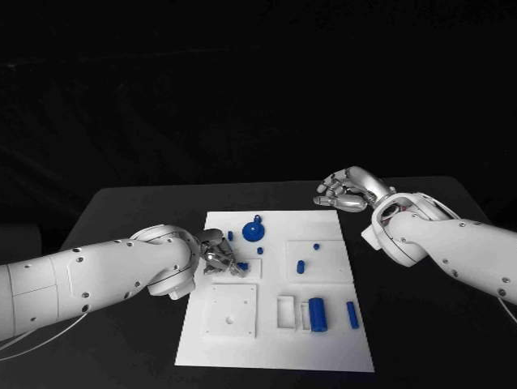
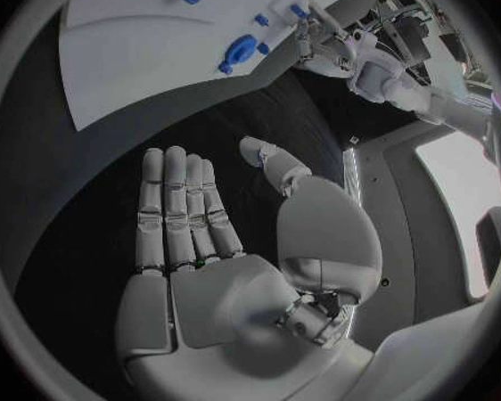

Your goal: Assemble the parts on the task board

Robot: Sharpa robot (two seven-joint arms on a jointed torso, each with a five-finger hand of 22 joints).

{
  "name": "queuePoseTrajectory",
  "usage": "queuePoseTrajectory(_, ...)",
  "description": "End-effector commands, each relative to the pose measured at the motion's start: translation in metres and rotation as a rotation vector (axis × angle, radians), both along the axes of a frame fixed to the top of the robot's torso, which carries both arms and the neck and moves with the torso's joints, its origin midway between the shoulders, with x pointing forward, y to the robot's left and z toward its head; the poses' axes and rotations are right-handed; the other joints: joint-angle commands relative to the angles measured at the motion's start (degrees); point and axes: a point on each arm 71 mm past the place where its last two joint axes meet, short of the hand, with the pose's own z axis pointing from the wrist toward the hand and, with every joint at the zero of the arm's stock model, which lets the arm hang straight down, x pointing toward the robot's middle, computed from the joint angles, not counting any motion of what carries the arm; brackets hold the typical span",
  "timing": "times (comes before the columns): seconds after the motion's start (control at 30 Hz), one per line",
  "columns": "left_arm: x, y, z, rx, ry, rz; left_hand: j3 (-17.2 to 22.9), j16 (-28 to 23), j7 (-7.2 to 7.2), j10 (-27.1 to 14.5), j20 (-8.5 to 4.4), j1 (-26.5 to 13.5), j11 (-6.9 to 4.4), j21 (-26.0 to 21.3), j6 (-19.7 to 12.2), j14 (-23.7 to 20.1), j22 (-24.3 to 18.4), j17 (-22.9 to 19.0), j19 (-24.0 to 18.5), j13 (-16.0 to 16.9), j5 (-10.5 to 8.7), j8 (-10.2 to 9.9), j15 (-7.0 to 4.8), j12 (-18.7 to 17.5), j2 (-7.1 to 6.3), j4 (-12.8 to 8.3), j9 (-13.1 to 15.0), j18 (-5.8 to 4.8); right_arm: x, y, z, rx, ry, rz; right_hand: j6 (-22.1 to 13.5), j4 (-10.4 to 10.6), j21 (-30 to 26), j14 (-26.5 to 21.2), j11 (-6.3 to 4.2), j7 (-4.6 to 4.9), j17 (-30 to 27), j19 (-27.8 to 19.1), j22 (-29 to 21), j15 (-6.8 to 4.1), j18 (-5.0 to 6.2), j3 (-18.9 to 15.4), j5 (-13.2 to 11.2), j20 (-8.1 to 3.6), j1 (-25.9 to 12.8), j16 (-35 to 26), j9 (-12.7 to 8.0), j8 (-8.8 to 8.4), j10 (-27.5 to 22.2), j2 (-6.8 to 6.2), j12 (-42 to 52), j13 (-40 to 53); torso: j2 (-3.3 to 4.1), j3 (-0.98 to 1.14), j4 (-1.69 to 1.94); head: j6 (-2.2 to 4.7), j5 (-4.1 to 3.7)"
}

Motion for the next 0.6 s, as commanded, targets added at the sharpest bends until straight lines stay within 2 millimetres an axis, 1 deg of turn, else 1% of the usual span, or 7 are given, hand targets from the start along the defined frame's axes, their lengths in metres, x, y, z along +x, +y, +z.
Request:
queuePoseTrajectory(0.03,-0.001,-0.001,0.001,-0.014,-0.006,-0.014,-0.1,-0.4,0.22,-0.3,-6.37,0.5,0.33,-0.4,-0.2,-0.2,0.0,-0.1,0.3,0.1,0.00,-0.4,-0.24,-0.3,-0.39,-0.4,0.1,0.19,0.000,0.001,0.000,0.000,0.002,0.015,-0.5,0.4,-0.2,-0.4,-0.03,-0.09,-0.1,-0.1,0.1,0.04,0.88,0.0,0.4,0.44,-0.1,0.3,-0.1,-0.37,-0.3,0.24,0.3,-0.1,0.02,0.02,-0.03,0.04,0.02)
queuePoseTrajectory(0.2,-0.002,0.001,0.002,-0.019,-0.015,-0.013,-0.3,-0.5,0.31,-0.5,-6.34,1.1,0.41,-0.6,-0.4,-0.4,-0.1,-0.1,0.1,0.2,0.00,-0.6,-0.30,-0.4,-0.76,-0.7,0.4,0.14,0.000,0.001,0.000,0.000,0.004,0.014,-0.5,0.4,-0.3,-0.4,-0.02,-0.08,-0.1,-0.1,0.1,0.05,0.88,0.0,0.4,0.45,-0.1,0.3,-0.1,-0.38,-0.3,0.24,0.4,-0.1,0.00,0.02,-0.02,0.02,0.03)
queuePoseTrajectory(0.6,-0.004,0.009,0.010,-0.039,-0.040,-0.017,-0.4,-0.8,0.48,-1.0,-6.24,2.7,0.59,-0.9,-0.7,-0.9,-0.2,-0.2,-0.2,0.3,0.03,-1.3,-0.25,-0.8,-0.88,-1.5,1.0,-0.04,-0.001,0.000,0.000,0.000,0.003,0.014,-0.6,0.3,-0.3,-0.4,0.00,-0.06,-0.1,-0.1,0.1,0.06,0.87,-0.1,0.4,0.45,0.0,0.3,-0.1,-0.40,-0.3,0.24,0.4,-0.2,-0.03,0.02,0.01,0.14,0.06)
